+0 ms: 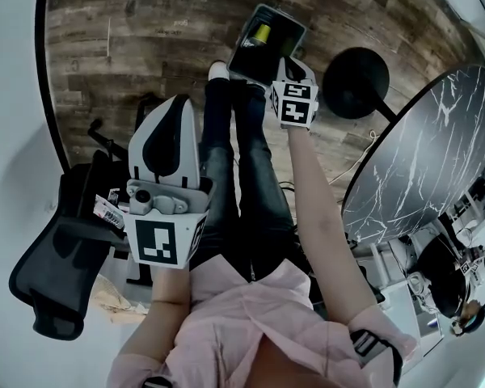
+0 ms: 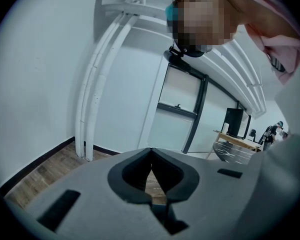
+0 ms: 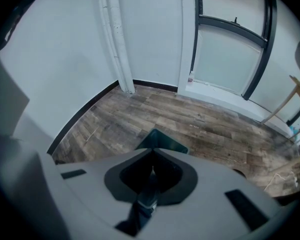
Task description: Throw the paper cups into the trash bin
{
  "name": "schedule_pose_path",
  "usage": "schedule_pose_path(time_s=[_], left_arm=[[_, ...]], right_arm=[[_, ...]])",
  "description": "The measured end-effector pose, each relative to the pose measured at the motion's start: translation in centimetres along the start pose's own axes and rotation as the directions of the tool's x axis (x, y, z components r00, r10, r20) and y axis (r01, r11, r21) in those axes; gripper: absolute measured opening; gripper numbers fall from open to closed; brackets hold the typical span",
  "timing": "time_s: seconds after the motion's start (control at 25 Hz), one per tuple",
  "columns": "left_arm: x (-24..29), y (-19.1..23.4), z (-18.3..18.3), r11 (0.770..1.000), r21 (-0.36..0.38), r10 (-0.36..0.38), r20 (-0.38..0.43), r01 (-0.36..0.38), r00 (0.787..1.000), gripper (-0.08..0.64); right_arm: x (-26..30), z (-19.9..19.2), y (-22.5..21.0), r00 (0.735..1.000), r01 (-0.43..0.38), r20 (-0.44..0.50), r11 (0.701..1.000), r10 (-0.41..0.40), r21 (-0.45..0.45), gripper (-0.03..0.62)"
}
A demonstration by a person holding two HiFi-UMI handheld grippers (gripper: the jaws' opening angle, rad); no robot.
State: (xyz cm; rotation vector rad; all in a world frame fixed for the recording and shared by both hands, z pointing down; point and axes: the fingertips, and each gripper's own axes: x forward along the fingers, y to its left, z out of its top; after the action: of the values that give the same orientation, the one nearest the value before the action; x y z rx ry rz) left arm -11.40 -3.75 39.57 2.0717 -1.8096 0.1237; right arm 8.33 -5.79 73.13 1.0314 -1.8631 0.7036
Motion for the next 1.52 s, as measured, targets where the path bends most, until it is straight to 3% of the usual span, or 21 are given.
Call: schedule_pose_path(time_s=[0.44, 1.08, 1.52], left_arm=[[-0.5, 0.0, -0.1, 1.0, 0.009, 0.0, -0.001, 0.0, 1.0, 0.015], [-1.1, -0.8, 3.9, 0.999, 0.032, -0.029, 0.04, 0.028, 0.999, 0.015], [-1.0, -1.3, 6.2, 0.999, 0.04, -0.031, 0.073, 0.028, 0.997, 0.015]], right_arm=[[-0.6, 0.1, -0.6, 1.0, 0.022, 0.012, 1.0, -0.022, -0.005, 0.031], [-5.0, 6.4, -1.0, 0.989, 0.033, 0.143, 0.999, -0.035, 0.013, 0.031], [-8.0, 8.7, -2.3, 0.978, 0.045, 0.2, 0.996, -0.06, 0.077, 0.031]])
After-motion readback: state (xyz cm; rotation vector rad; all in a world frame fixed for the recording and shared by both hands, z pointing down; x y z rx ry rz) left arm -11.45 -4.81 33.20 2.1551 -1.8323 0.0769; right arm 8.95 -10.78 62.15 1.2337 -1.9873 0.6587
